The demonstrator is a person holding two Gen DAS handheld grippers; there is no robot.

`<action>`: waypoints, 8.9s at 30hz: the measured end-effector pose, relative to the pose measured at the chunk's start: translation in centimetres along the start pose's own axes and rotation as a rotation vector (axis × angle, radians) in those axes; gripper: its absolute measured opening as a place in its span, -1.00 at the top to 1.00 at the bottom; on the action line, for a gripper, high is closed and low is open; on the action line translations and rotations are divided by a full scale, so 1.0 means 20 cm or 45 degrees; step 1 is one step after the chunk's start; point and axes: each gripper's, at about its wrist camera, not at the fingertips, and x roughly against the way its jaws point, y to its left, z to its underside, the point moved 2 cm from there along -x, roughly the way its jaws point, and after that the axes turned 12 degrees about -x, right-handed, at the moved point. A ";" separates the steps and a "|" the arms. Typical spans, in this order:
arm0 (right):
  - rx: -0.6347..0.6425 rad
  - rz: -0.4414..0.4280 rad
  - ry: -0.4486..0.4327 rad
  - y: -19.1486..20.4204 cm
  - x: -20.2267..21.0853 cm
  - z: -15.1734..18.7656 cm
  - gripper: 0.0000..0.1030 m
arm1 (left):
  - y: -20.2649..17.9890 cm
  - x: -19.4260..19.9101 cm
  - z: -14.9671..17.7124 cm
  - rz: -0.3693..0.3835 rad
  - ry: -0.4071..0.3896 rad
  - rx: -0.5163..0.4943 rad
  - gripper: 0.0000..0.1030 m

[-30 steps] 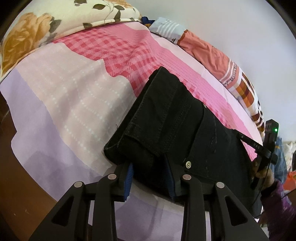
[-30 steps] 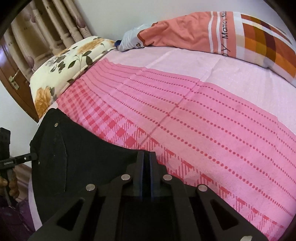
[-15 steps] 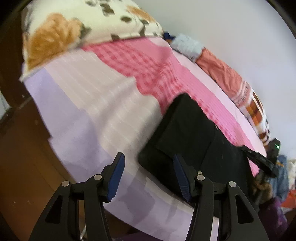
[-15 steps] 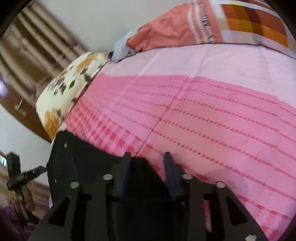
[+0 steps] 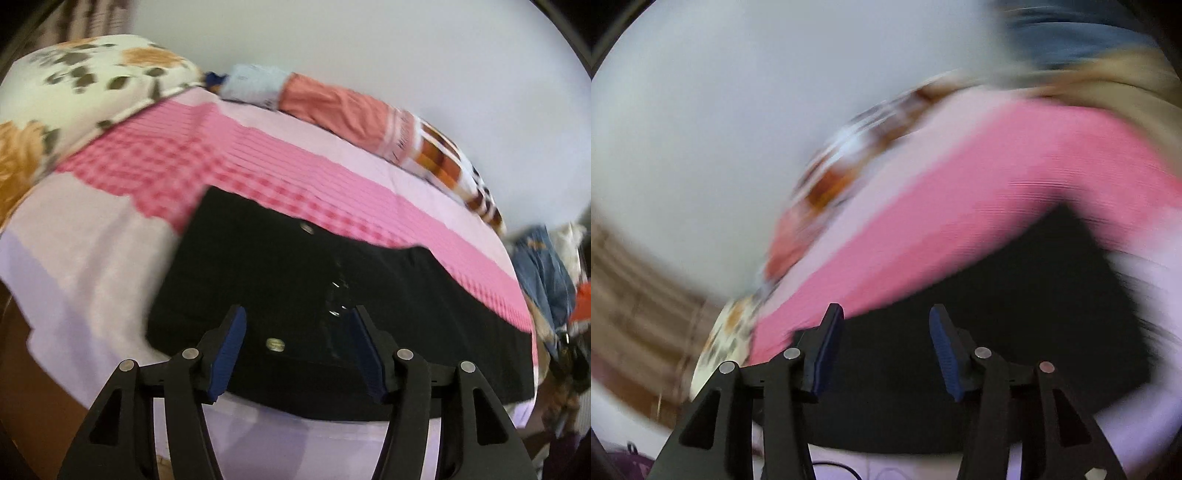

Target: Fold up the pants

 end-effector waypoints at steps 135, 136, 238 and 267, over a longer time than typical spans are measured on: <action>0.550 -0.015 0.832 0.93 -1.09 1.50 0.69 | -0.17 -0.14 0.09 -0.125 0.233 -0.234 -0.30; 0.556 -0.016 0.838 0.93 -1.09 1.50 0.68 | -0.17 -0.14 0.09 -0.124 0.237 -0.234 -0.30; 0.045 -0.356 1.022 0.77 -1.03 1.39 -0.21 | 0.59 -0.19 0.30 0.567 -0.148 0.685 -0.33; -0.123 -0.382 0.713 0.59 -0.75 0.80 -0.34 | -0.40 0.20 -0.29 0.670 -0.188 0.045 0.48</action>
